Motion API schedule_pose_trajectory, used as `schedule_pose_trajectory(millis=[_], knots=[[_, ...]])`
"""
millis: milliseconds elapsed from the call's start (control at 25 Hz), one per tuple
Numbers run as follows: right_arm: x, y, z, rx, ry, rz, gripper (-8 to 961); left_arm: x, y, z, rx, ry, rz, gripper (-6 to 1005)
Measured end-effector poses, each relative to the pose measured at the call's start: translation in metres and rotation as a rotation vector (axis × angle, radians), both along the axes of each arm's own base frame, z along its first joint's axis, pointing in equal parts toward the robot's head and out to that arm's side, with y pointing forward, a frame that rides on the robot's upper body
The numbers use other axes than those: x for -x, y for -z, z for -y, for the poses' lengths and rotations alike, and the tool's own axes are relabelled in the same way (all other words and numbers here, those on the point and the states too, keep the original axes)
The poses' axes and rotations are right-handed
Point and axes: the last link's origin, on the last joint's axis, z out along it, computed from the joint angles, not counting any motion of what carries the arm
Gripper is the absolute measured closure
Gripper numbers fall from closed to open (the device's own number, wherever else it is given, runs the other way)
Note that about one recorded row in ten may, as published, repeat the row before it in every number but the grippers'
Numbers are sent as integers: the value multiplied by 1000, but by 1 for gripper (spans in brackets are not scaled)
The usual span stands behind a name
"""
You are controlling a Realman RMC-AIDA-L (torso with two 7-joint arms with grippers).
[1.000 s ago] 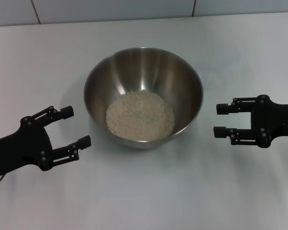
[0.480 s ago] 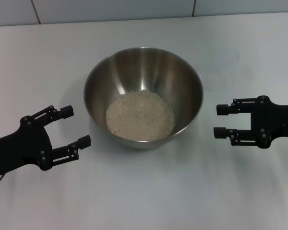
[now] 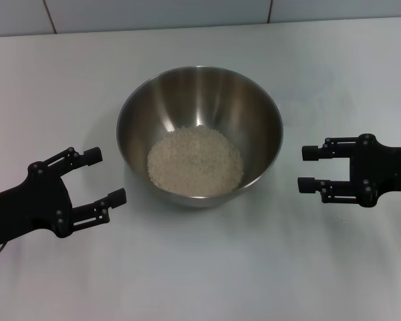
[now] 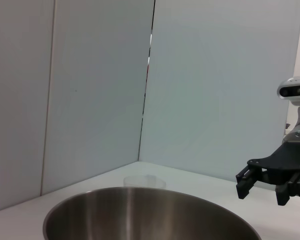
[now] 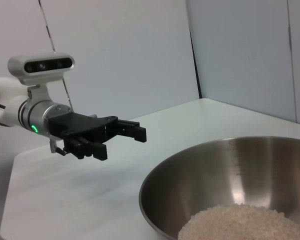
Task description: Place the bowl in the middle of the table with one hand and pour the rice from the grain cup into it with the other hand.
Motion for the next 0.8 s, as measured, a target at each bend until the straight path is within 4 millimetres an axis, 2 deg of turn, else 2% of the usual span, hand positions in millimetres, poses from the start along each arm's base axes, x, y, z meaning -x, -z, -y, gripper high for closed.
schedule_pose_trajectory(millis=[800], knots=[[0,-1,-1,-13,10,-13,333,-1,-2,-2,6,1,1,139]])
